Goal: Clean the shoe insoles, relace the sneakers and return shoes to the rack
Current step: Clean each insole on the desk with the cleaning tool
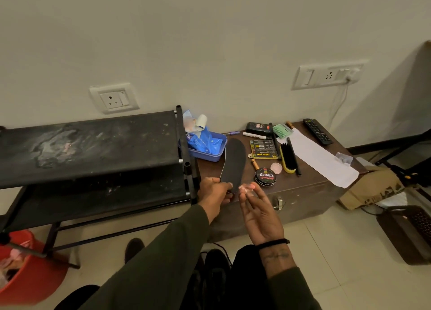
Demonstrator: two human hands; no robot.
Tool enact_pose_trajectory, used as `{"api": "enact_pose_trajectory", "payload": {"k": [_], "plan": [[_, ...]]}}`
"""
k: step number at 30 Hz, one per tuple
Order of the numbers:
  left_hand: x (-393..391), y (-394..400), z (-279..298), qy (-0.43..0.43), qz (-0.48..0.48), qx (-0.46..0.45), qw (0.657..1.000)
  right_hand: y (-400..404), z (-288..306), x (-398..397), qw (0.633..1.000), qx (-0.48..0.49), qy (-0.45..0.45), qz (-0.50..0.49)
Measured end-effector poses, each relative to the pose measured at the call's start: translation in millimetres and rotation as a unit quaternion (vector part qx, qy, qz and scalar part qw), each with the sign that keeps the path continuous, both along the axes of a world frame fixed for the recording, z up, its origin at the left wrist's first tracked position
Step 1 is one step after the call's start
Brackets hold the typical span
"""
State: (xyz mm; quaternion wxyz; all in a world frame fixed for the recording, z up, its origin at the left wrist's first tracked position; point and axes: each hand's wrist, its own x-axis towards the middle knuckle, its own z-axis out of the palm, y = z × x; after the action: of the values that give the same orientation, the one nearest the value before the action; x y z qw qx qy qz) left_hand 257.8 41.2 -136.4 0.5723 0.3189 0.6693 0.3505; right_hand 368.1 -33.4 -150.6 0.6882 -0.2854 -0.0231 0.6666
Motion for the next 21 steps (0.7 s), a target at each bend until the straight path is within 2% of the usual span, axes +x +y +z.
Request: {"api": "enact_pose_trajectory", "payload": {"k": [4,7,14,17,21], "plan": [[-33,-37,21,-0.129,-0.026,-0.019,0.991,-11,16,-6,0.998,0.06,-0.012,0.029],[-75,-69,38,-0.161,-0.041,-0.035,0.985,-23,27,-20,0.996,0.058,-0.034,0.067],[-212,-166,84,-0.144,-0.046,-0.018,0.988,-66,43,-92,0.985,0.024,-0.035,0.167],[-274,-204,92,-0.128,-0.018,-0.012,0.992,-79,37,-130,0.978,0.005,-0.047,0.201],[-346,-252,88,-0.123,0.072,-0.006,0.99,-89,33,-183,0.961,-0.013,-0.09,0.261]]}}
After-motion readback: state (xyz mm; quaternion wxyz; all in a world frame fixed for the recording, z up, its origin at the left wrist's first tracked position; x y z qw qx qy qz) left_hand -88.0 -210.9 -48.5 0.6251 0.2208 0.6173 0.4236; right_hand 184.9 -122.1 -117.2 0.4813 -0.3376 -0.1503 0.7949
